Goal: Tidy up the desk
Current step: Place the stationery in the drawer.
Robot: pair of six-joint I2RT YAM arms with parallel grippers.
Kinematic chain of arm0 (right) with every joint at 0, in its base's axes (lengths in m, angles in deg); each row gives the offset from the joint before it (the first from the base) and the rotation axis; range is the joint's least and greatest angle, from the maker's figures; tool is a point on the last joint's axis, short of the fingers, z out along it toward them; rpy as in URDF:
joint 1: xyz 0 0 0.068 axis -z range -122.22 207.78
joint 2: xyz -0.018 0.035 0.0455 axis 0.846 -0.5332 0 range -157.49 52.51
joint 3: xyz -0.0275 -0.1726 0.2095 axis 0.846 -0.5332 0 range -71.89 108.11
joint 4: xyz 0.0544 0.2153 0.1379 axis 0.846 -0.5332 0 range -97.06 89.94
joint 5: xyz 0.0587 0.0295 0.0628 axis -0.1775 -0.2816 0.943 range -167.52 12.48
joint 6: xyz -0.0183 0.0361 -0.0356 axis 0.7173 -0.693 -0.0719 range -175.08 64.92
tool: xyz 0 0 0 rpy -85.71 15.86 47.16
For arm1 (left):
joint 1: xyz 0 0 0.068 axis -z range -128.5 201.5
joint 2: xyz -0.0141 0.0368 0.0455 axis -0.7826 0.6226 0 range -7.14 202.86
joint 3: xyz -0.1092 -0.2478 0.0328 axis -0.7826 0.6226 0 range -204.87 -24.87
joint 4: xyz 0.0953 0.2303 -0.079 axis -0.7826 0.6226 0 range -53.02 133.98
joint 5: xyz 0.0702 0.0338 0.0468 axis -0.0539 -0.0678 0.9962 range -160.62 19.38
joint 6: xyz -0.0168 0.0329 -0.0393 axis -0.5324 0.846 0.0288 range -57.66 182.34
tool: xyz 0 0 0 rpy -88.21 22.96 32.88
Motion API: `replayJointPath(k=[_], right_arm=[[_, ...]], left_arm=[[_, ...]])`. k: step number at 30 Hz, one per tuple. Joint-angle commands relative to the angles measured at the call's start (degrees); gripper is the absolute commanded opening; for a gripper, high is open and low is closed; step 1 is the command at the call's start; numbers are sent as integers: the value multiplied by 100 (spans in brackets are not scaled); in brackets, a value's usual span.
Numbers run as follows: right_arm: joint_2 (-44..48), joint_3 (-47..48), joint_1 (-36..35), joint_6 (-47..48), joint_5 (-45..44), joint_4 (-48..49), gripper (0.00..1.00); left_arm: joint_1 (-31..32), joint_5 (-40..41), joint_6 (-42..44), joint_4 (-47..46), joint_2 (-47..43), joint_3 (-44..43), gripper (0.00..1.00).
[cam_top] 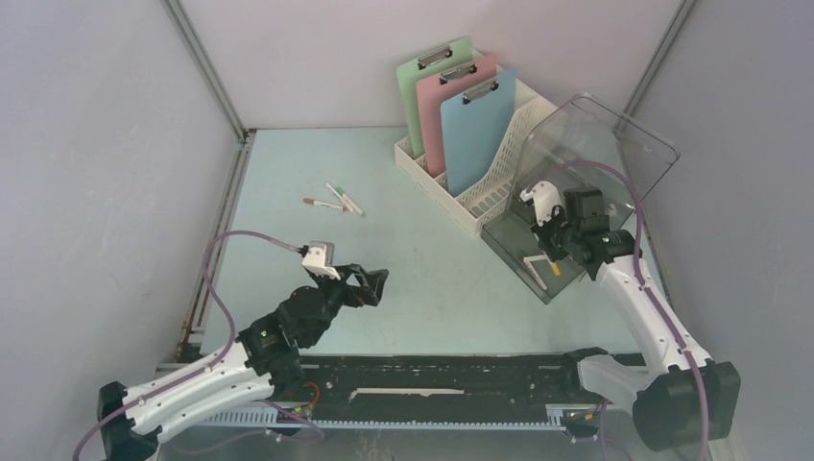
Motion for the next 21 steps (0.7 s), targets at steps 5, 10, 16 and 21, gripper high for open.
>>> replayJointPath(k=[5, 10, 16, 21], right_arm=[[-181, 2, 7, 124, -387, 328, 0], [-377, 3, -135, 138, -541, 365, 0], [-684, 2, -338, 160, -772, 421, 0], [-938, 2, -454, 165, -1094, 483, 0]], left_arm=[[-446, -31, 29, 669, -111, -369, 100], [-956, -505, -145, 308, 134, -249, 100], [-1690, -1068, -418, -355, 352, 23, 100], [-2269, -1427, -581, -642, 768, 52, 100]])
